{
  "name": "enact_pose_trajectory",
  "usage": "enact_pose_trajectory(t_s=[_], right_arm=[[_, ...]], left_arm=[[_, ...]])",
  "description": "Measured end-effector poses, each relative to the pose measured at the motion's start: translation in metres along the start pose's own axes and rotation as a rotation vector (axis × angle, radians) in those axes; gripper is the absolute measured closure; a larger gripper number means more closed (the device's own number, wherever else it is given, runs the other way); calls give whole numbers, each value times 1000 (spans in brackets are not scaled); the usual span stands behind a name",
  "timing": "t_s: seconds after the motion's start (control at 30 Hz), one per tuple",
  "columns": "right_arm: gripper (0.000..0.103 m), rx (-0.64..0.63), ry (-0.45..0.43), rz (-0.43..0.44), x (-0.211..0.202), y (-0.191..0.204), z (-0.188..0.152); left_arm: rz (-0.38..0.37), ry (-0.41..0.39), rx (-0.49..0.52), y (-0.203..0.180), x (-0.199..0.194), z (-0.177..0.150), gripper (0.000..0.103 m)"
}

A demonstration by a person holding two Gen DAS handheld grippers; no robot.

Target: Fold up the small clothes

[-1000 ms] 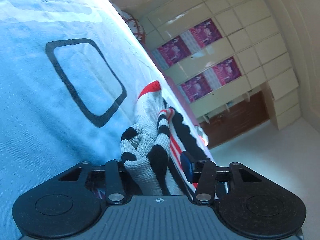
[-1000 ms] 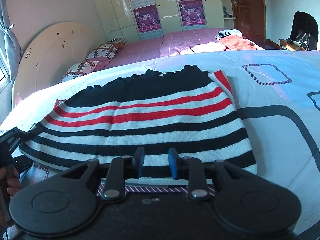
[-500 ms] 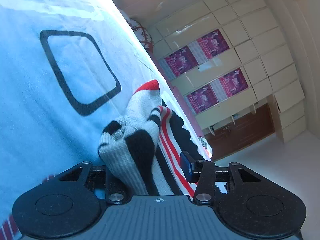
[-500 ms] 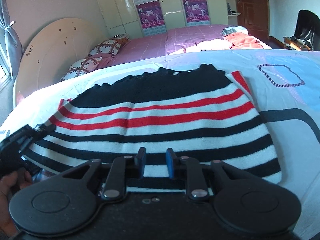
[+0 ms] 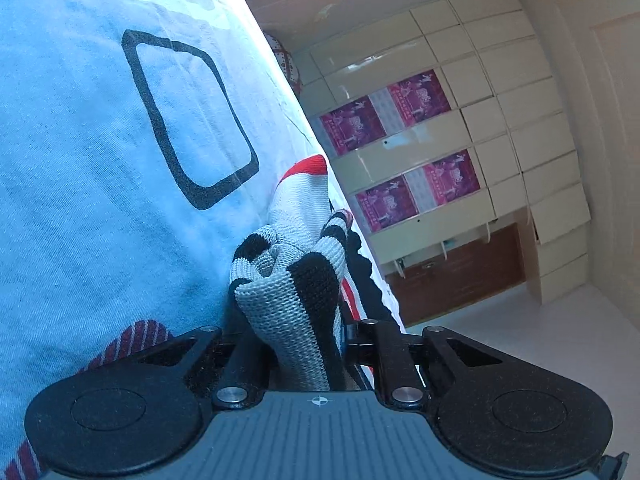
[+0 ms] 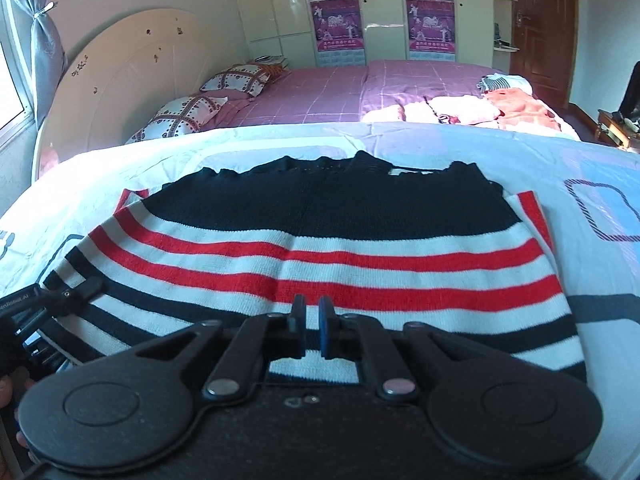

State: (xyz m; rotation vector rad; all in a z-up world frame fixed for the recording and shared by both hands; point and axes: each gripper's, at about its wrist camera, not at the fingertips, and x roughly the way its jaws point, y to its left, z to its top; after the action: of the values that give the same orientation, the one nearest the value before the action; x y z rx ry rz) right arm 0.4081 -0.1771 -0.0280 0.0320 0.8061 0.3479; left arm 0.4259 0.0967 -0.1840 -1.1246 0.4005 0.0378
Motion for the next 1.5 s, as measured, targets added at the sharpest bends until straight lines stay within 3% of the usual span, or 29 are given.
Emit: enact_pose_trajectory(t_s=[0.33,0.4,0.5,0.8,1.2,1.5], right_arm=[[100,16,18,93,26,-10,-11],[96,0,12,95,22,-8,-6],[100,-31,25,99,31,-8,-6],[101,-8,-46,161,30,-21,-20],[103,48,-81,251,34,-40,-29],[103,57,-92,266,34,-43,-33]], left_arm=[[72,-35,77,-10,-8,-4,88],[81,-41,87,-12,-8,-5,88],[92,-51,98,-14,-11,-6,88],[118,-65,130,-15,-19,-9,88],[125,-71,167,-36,-37,0,88],[85,-67,326,-88,-46,1,88]])
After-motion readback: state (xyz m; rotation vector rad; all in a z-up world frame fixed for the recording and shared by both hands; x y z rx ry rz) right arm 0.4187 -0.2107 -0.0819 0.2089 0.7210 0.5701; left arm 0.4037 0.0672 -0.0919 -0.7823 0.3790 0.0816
